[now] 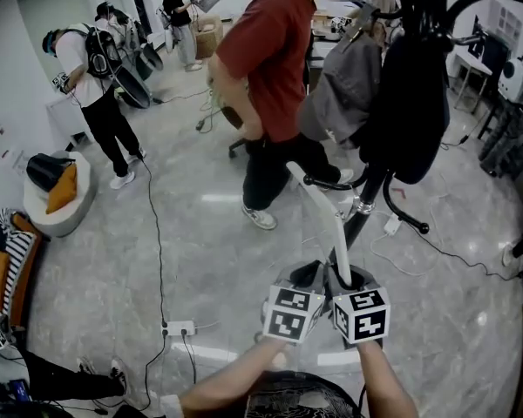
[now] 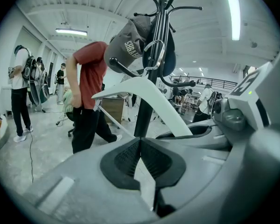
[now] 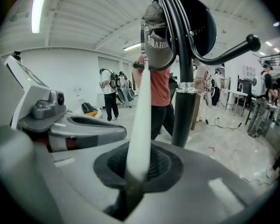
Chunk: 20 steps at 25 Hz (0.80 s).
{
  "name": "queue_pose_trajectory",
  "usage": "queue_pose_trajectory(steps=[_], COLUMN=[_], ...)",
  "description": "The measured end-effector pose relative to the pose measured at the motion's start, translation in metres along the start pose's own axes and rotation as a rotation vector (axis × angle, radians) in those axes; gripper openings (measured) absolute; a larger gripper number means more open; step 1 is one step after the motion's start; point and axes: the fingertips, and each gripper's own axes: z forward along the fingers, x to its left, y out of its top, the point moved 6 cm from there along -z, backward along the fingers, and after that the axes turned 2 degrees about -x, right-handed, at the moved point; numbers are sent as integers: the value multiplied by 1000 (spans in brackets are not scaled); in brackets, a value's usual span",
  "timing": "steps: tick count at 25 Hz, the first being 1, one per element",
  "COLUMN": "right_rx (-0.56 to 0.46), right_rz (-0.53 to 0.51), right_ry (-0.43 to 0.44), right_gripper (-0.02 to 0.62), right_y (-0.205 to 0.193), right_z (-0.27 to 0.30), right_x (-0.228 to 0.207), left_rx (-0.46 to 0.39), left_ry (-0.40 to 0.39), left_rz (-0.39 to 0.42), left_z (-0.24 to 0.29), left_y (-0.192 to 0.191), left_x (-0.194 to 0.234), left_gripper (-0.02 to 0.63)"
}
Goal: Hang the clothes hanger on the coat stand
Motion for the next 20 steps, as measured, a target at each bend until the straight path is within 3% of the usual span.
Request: queue_pose_trajectory(steps=[20], right_rx=[58], right_rz=[17], right_ry=[-12], right_gripper=[34], right_y=[-8], right_z=[39], right_x=[-24], left_rx=[14], left_ry=[3], left_rz=[-3], left_z=[24], left_y=[4], left_x=[12], left_gripper=[5])
